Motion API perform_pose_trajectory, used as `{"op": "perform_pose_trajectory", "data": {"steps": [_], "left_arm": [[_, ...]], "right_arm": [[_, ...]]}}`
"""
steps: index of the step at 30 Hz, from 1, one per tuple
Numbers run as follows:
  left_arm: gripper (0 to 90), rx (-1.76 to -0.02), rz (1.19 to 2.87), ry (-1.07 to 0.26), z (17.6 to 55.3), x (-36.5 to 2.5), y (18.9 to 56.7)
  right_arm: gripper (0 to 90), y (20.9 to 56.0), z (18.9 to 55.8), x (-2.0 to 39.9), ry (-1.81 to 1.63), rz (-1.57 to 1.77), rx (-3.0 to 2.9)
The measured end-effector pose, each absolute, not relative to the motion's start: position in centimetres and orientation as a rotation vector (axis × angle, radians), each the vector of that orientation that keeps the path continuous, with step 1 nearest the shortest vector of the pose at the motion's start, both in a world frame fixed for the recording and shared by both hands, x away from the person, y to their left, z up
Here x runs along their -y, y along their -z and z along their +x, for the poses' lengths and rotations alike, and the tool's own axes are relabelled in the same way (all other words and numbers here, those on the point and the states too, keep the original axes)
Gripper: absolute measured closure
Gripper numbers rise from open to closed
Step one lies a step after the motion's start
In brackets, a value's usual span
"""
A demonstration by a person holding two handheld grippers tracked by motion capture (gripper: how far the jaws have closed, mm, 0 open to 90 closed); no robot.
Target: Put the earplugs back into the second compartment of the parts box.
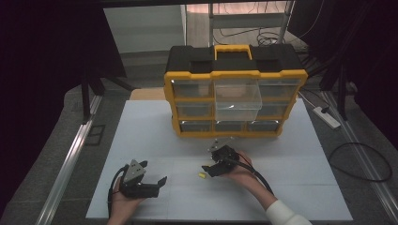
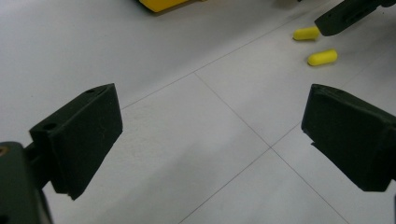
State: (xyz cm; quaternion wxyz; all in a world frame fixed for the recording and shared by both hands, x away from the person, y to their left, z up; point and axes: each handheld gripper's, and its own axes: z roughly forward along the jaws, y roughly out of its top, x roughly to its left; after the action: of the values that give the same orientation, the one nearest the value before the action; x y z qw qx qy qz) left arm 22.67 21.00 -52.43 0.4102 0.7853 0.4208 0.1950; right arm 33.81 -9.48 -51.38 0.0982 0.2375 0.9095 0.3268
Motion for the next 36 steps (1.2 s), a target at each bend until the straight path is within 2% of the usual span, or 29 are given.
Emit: {"op": "perform_pose_trajectory", "data": {"steps": [14,17,24,36], "left_arm": [[5.4,-1.054,1.979,-0.492,22.6,-21.0,52.4],[5.4,-1.053,1.979,-0.493,22.6,-21.0,52.4],[5.5,-1.050,1.981,-0.493,22.6,-21.0,52.4],[5.6,-1.048,1.983,-0.496,22.6,-21.1,52.4]], "right_arm": [[65.4,52.1,33.6,9.0,-0.893,0.656,-2.762],[79.2,52.0,33.5,9.1,-0.899,0.652,-2.773],[80.7,51.5,33.5,9.4,-0.945,0.640,-2.756],[80.7,47.0,32.0,11.5,-1.242,0.614,-2.544]]}}
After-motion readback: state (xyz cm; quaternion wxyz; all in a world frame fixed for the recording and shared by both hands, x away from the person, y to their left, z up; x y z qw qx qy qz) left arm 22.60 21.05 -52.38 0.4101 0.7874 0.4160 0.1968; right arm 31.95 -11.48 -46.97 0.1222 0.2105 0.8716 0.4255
